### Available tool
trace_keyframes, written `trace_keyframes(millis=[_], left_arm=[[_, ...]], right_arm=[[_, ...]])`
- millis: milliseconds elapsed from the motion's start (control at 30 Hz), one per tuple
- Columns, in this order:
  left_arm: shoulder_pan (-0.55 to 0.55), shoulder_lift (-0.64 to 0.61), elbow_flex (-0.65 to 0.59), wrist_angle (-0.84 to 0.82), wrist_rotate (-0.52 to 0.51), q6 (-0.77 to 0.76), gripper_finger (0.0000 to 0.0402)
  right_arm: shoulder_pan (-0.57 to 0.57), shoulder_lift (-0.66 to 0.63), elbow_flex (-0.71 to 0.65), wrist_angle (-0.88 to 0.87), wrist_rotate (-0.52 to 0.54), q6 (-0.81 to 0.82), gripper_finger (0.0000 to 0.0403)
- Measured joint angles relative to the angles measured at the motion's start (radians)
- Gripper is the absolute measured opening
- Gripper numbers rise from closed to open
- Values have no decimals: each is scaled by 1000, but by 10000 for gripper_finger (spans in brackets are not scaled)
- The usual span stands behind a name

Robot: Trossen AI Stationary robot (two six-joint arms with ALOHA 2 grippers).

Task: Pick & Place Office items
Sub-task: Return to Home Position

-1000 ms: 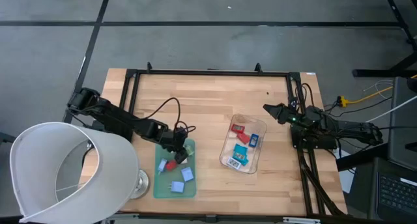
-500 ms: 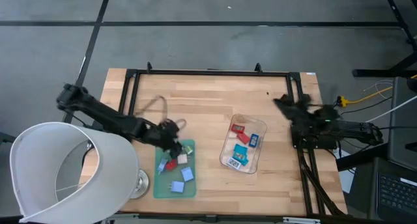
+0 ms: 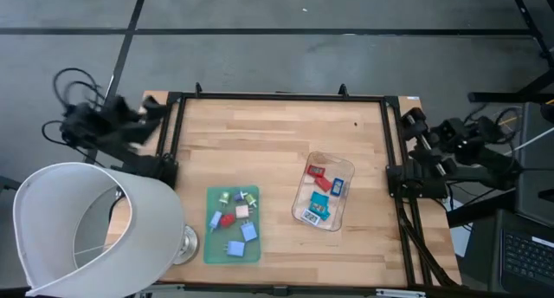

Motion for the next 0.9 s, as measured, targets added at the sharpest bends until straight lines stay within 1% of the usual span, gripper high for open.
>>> trace_keyframes(millis=[67,133,167,200,267,300,333,400,467,533,600,633,667,733,767,800,833,900], left_arm=[[-2,-92,1,-50,54,-11,253],[-1,-146,-5,-85,63,-34,253],[1,-162,-9,-91,90,-47,252],[0,-174,-10,-98,161,-23,251],[-2,-191,-11,-110,356,76,251],[-1,-191,-11,-111,421,108,251],[0,-192,-11,-119,455,122,252],[6,-207,-11,-177,462,137,253],[12,-227,-21,-251,454,128,253],[15,-262,-66,-274,436,146,251],[14,-280,-120,-224,463,188,251],[14,-278,-133,-228,476,191,251],[15,-280,-138,-260,483,185,252],[16,-280,-163,-243,492,154,253],[12,-281,-184,-226,480,152,253],[12,-280,-205,-209,468,164,252],[12,-280,-232,-176,472,173,252],[13,-280,-283,-73,527,182,251]], right_arm=[[0,16,29,-96,26,29,200],[0,22,33,-137,73,115,200],[0,26,32,-133,94,148,200],[0,27,26,-107,84,169,200],[0,26,5,-39,-32,128,200],[0,23,-11,-3,-93,93,200],[0,14,-31,19,-133,66,200],[0,-25,-82,22,-142,59,200],[0,-103,-140,-38,-99,72,200],[0,-203,-198,-104,-71,67,200],[-1,-205,-229,-121,-85,60,200],[-2,-209,-232,-177,-113,59,200],[-1,-204,-224,-199,-116,56,200],[-1,-209,-222,-218,-59,60,200],[-2,-208,-230,-236,-41,55,200],[-2,-207,-234,-260,-46,34,200],[-3,-206,-230,-239,-57,17,200],[0,-209,-226,-161,-58,14,200]])
